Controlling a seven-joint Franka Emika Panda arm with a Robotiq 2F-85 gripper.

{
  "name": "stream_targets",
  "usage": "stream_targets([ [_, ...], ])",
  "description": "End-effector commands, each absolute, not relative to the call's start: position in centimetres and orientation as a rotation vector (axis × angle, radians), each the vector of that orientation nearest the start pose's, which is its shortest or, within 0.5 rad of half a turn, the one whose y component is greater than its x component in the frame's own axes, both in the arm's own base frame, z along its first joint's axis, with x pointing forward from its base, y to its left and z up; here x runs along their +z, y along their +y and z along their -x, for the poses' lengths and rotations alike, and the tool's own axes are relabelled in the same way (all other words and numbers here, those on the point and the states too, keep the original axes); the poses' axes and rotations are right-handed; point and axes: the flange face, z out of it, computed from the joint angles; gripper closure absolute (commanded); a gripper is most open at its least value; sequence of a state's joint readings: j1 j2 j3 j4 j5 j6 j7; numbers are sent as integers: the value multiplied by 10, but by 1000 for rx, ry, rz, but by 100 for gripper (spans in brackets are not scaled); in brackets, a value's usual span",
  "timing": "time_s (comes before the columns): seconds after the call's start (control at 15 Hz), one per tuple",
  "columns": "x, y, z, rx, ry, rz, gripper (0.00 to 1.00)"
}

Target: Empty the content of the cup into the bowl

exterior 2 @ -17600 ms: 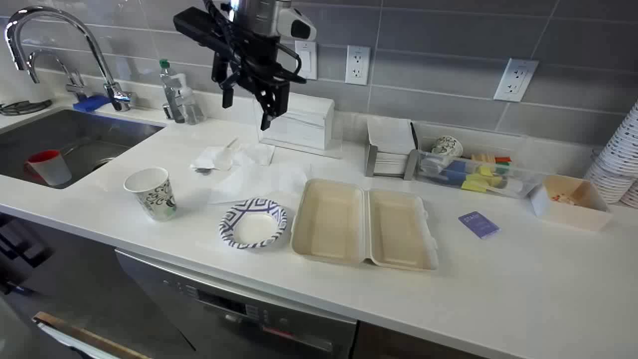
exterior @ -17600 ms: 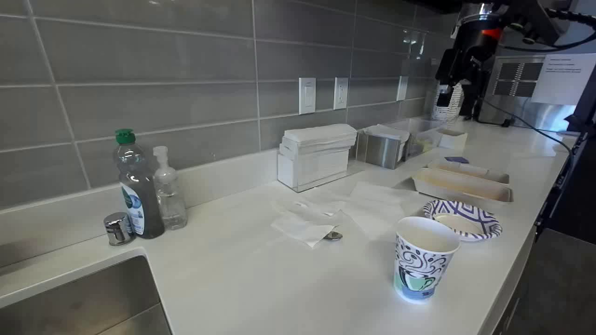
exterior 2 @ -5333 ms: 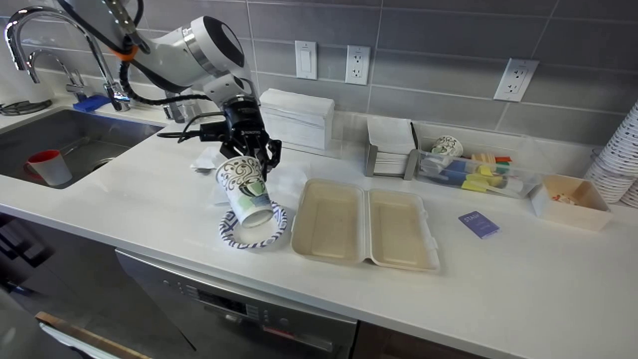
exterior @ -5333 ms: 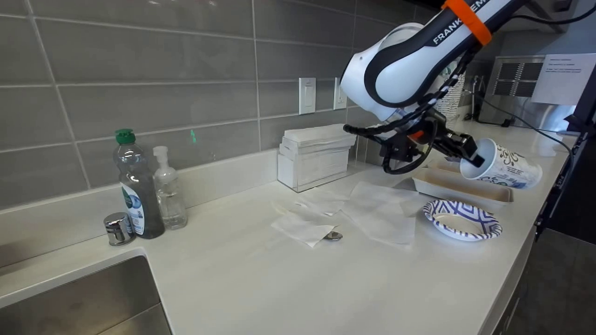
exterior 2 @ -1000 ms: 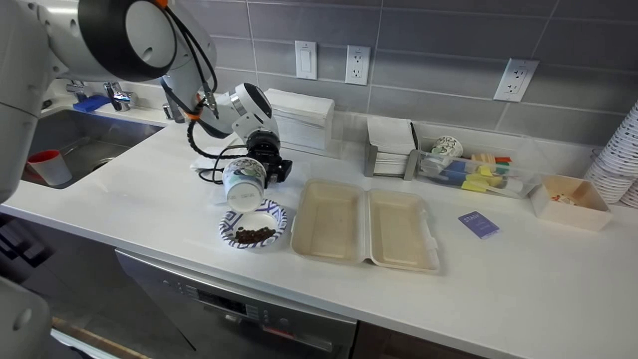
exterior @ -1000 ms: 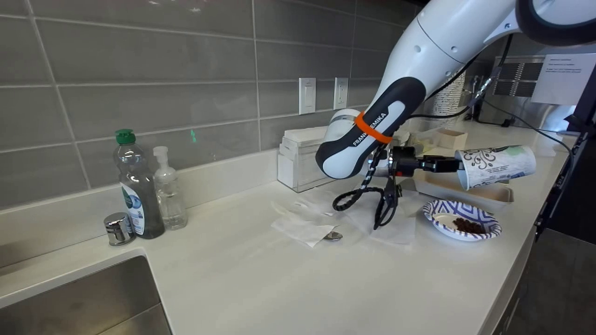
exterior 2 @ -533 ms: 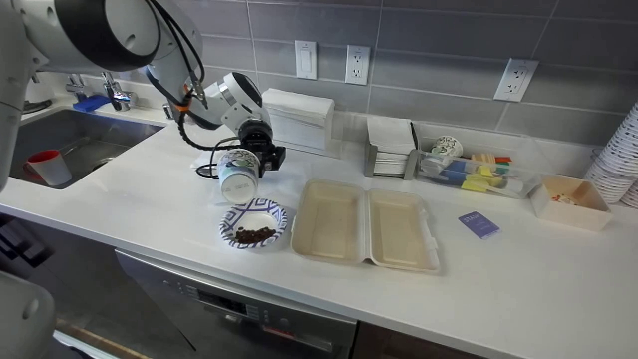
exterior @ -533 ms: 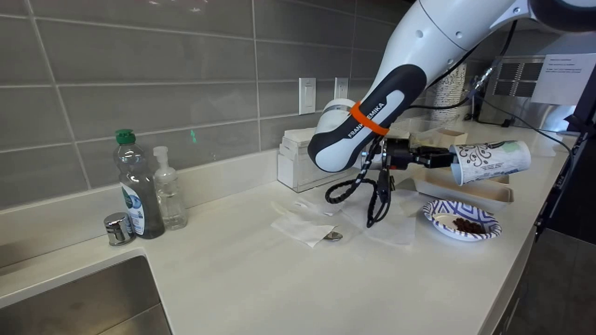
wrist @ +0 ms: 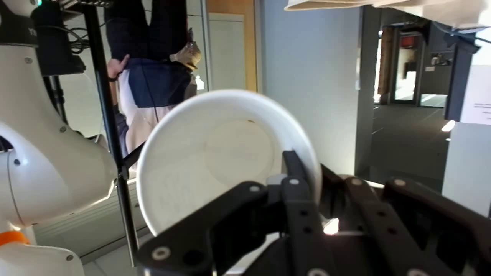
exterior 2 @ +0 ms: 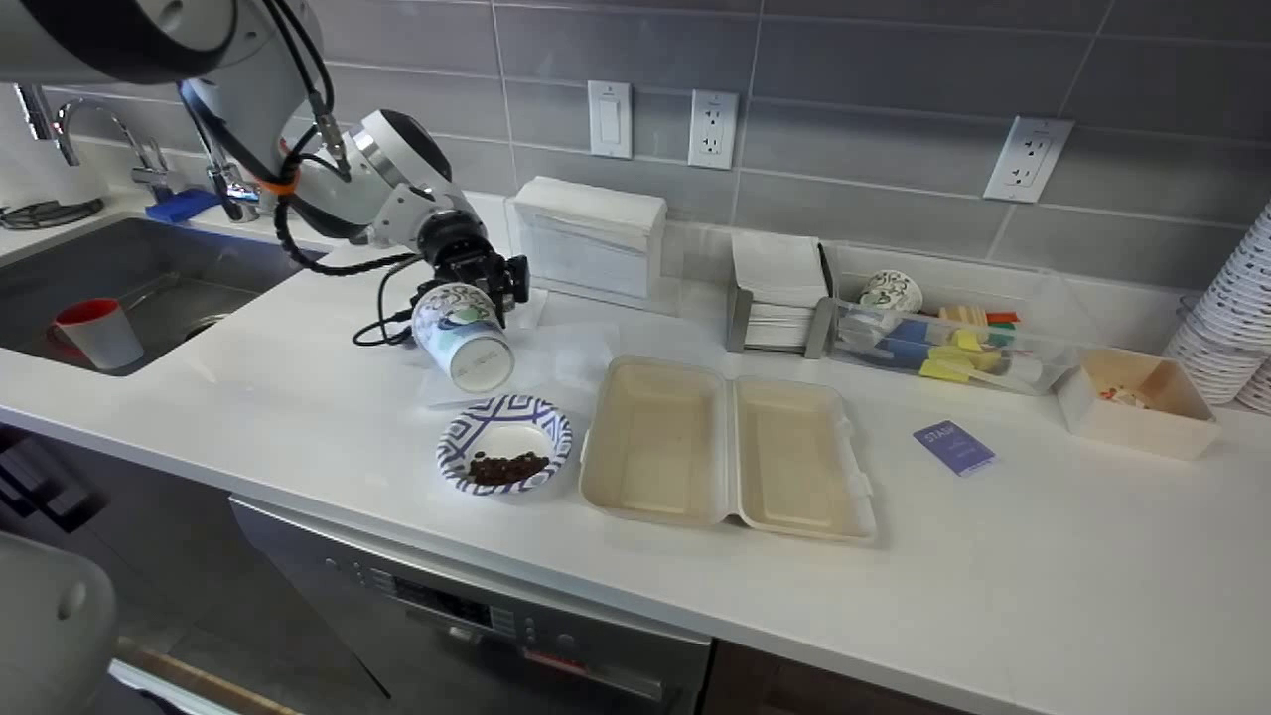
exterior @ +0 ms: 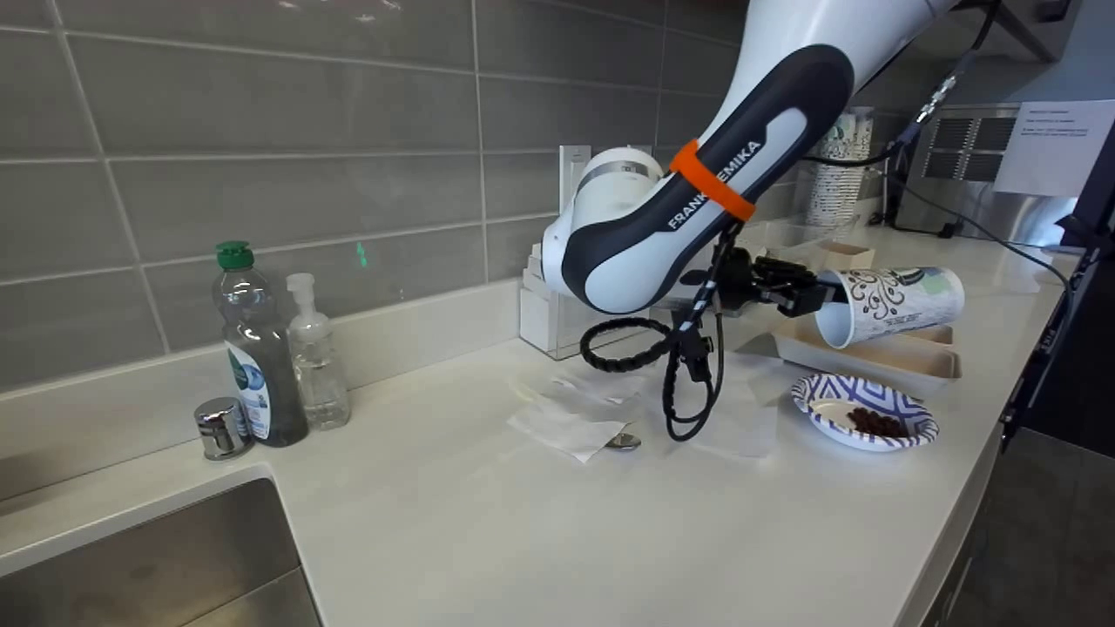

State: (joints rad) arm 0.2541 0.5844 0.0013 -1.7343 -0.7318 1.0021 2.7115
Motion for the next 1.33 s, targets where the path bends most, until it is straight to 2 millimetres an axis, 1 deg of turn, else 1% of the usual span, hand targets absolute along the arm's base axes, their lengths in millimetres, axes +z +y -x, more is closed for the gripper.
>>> stream_targets([
  [0.0,281,63,-497,866,-1610,-777,98],
  [0.07,285,67,-490,902,-1611,-809,98],
  [0.27,299,71,-470,989,-1619,-921,98],
  [0.47,312,70,-454,1073,-1634,-1034,98],
  [0.67,323,59,-440,1126,-1656,-1177,98],
  [0.87,333,41,-430,1154,-1698,-1333,98],
  [1.07,347,27,-426,1139,-1726,-1513,98],
  [1.27,364,20,-424,1084,-1704,-1694,98],
])
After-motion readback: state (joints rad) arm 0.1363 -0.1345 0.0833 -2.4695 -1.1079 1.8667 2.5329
